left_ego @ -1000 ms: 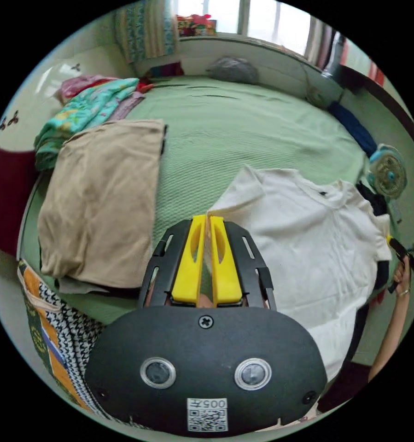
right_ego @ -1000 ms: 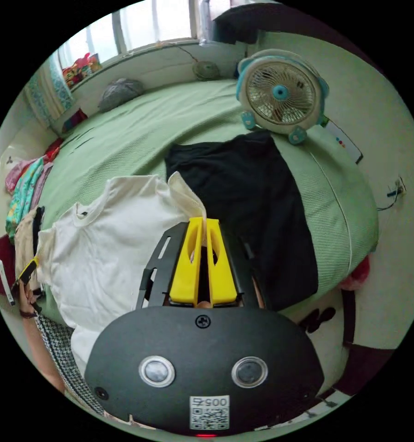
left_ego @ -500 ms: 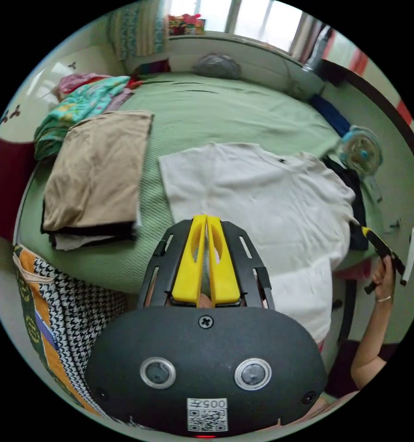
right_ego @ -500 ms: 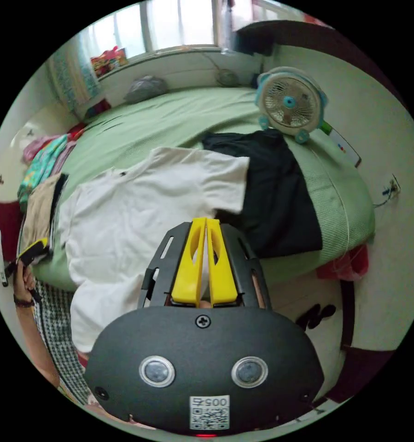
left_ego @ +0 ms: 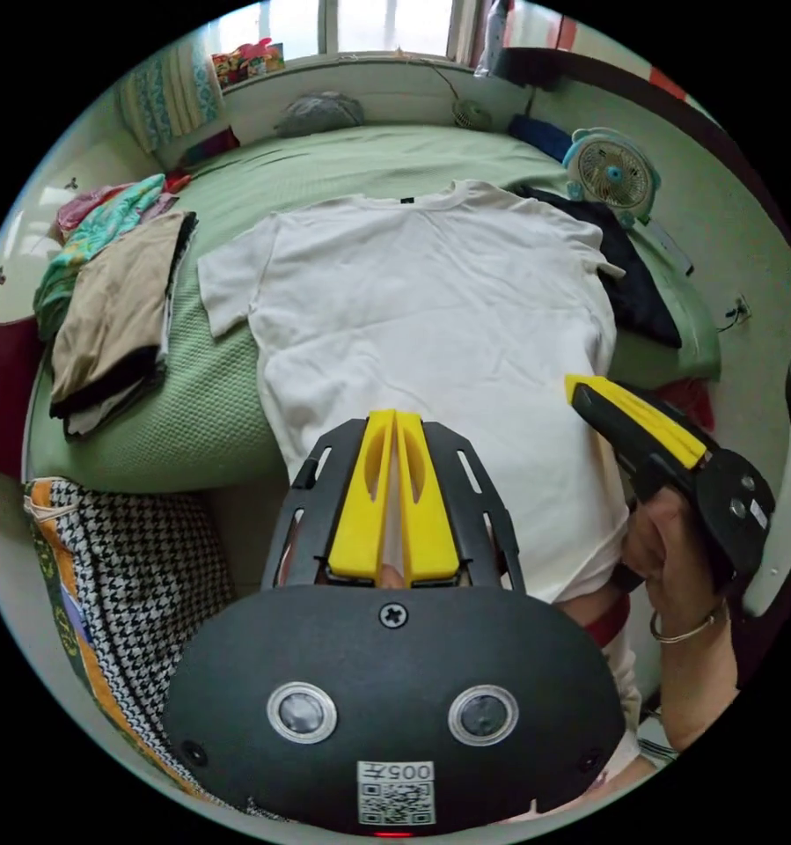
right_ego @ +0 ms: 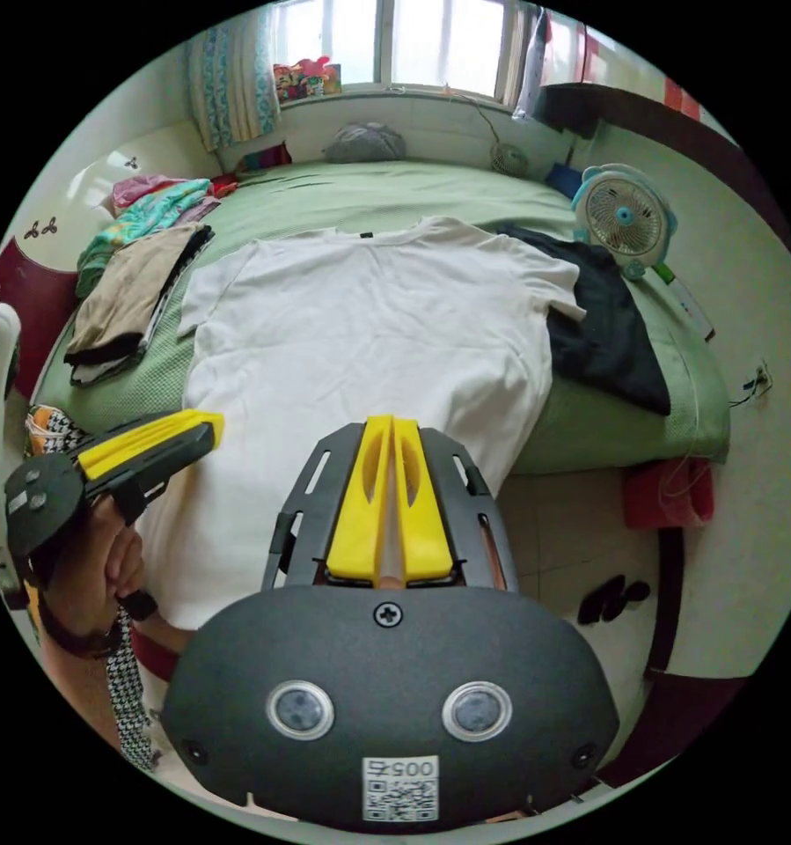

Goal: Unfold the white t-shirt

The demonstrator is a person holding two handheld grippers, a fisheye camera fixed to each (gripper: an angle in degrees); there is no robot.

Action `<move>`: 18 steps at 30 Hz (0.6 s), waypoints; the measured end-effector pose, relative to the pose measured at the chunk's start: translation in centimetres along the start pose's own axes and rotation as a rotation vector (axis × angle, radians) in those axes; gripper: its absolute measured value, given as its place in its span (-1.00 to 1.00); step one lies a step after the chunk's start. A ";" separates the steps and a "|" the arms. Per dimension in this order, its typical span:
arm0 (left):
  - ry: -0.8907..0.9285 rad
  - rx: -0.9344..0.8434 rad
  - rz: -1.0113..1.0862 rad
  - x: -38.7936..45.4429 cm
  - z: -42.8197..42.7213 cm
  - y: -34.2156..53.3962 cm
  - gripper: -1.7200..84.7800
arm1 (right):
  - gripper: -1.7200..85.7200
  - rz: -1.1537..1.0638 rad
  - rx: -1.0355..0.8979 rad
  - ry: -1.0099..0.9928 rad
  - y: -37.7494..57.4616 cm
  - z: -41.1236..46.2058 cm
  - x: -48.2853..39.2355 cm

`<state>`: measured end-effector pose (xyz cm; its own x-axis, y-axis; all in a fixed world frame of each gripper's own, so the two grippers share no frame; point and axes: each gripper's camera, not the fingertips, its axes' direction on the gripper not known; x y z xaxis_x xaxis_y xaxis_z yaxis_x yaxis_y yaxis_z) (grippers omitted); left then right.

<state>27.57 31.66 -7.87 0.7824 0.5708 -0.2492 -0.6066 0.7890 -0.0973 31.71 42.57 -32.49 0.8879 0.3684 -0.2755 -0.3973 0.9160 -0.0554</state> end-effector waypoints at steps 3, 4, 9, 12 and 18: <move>-0.037 -0.006 0.016 1.2 -0.2 0.5 -0.97 | -0.98 -0.009 0.005 0.019 0.8 0.1 -1.2; -0.042 -0.004 0.021 1.6 -0.3 0.7 -0.97 | -0.98 -0.007 0.008 0.017 1.1 0.1 -1.3; -0.042 0.004 0.024 2.3 -0.9 1.8 -0.97 | -0.98 0.028 0.014 -0.010 2.4 0.2 -2.1; -0.004 0.004 0.012 2.1 -1.1 2.3 -0.97 | -0.98 0.017 0.015 0.002 3.1 0.3 -3.1; 0.063 0.008 -0.006 1.8 -1.4 3.3 -0.97 | -0.99 -0.009 0.017 0.055 4.2 0.7 -5.4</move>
<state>26.78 34.91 -10.01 0.7756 0.5505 -0.3088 -0.6003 0.7945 -0.0917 25.43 44.51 -30.61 0.8771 0.3518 -0.3271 -0.3853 0.9218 -0.0419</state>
